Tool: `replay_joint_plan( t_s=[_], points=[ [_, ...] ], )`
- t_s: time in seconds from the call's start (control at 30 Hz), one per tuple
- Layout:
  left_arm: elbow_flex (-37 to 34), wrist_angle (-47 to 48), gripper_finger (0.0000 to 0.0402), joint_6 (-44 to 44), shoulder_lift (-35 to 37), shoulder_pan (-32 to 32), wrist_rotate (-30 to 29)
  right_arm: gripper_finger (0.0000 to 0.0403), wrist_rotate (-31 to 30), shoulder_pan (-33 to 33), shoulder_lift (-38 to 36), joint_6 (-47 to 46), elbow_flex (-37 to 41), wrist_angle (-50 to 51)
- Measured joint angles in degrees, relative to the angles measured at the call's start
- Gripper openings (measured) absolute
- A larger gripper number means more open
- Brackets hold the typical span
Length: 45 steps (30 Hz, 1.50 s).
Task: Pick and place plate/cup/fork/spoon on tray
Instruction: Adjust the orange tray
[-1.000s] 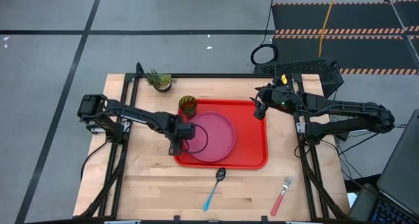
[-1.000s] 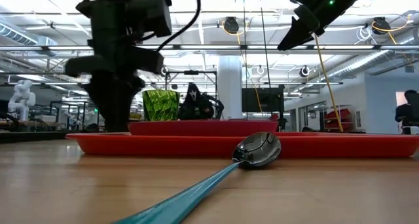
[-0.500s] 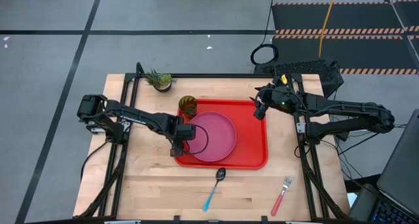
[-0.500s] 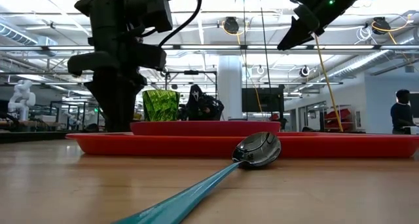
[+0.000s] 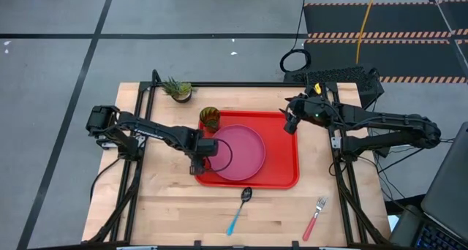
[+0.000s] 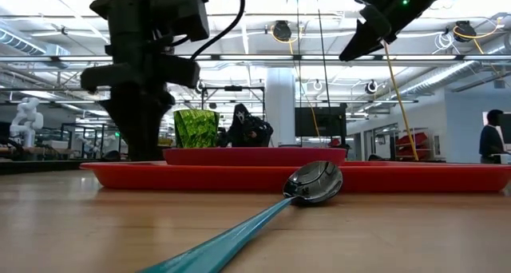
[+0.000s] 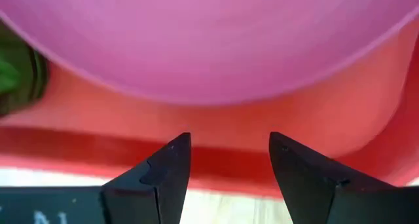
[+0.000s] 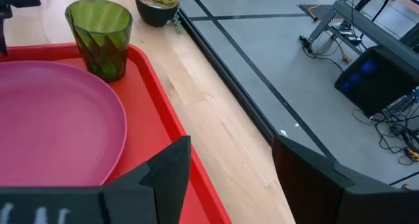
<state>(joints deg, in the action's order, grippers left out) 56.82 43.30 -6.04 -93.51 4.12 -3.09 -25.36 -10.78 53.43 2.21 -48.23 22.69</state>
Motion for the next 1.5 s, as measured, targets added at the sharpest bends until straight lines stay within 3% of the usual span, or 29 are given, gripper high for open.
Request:
replay_joint_plan(
  t_s=[0.23,0.53,0.7,0.93,1.07,1.3,1.5],
  points=[
    [0.0,4.8,0.0209,0.1,0.0,0.0,0.0,0.0208,1.9,4.2,-1.1,1.2,0.0,-0.6],
    [0.0,2.0,0.0209,-1.7,0.3,0.1,0.2,0.0208,2.7,9.3,-1.8,-2.5,0.0,0.8],
    [0.0,2.1,0.0209,-5.6,0.3,1.0,0.3,0.0208,-4.6,12.2,-0.9,-4.3,-1.2,12.2],
    [0.0,2.2,0.0209,-9.6,0.3,1.5,0.3,0.0208,-1.4,13.9,1.1,-15.3,-3.9,21.8],
    [0.0,2.2,0.0209,-11.1,0.3,1.8,0.2,0.0208,-2.0,13.9,2.5,-19.2,-3.9,27.0],
    [0.0,2.5,0.0209,-10.0,0.3,2.4,0.0,0.0208,-8.2,10.7,6.6,-28.3,-3.4,39.8],
    [0.0,6.3,0.0209,-9.6,0.3,2.4,-3.0,0.0208,-7.5,5.6,7.3,-27.7,3.3,38.6]
  ],
)
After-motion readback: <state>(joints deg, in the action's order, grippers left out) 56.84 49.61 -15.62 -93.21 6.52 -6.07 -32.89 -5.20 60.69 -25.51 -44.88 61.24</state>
